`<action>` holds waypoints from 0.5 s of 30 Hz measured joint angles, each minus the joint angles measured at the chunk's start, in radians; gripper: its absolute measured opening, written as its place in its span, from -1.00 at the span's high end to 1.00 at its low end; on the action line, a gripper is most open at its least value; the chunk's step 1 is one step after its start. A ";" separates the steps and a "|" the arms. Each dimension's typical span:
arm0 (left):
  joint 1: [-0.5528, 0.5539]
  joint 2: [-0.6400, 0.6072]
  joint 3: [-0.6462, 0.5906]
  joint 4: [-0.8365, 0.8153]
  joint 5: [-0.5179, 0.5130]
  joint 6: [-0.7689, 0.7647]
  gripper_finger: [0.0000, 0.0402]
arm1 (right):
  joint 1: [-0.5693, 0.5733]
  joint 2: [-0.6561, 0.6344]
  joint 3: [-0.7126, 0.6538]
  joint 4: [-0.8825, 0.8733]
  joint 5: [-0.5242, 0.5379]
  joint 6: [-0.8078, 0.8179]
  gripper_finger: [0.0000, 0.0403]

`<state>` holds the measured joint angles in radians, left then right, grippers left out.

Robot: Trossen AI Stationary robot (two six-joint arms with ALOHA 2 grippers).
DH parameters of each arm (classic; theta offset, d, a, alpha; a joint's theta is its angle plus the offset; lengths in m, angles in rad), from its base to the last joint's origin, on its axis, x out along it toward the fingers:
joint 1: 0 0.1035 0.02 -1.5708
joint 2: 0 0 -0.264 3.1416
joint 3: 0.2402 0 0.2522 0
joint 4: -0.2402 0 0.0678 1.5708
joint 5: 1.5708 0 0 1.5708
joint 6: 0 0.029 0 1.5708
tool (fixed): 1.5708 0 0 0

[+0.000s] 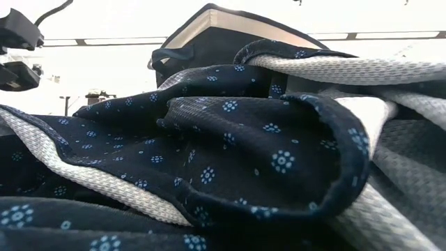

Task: Pick & Place Cloths
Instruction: Put the dark blue underwear into the green bin

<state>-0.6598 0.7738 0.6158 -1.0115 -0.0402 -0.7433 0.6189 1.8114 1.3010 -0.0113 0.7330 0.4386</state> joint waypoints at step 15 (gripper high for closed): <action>0.005 0.004 -0.044 0.078 0.004 0.193 0.92 | 0.000 0.000 0.000 -0.001 0.000 0.000 0.30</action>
<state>-0.6544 0.7776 0.5723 -0.9337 -0.0364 -0.5501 0.6186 1.8114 1.3010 -0.0124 0.7330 0.4384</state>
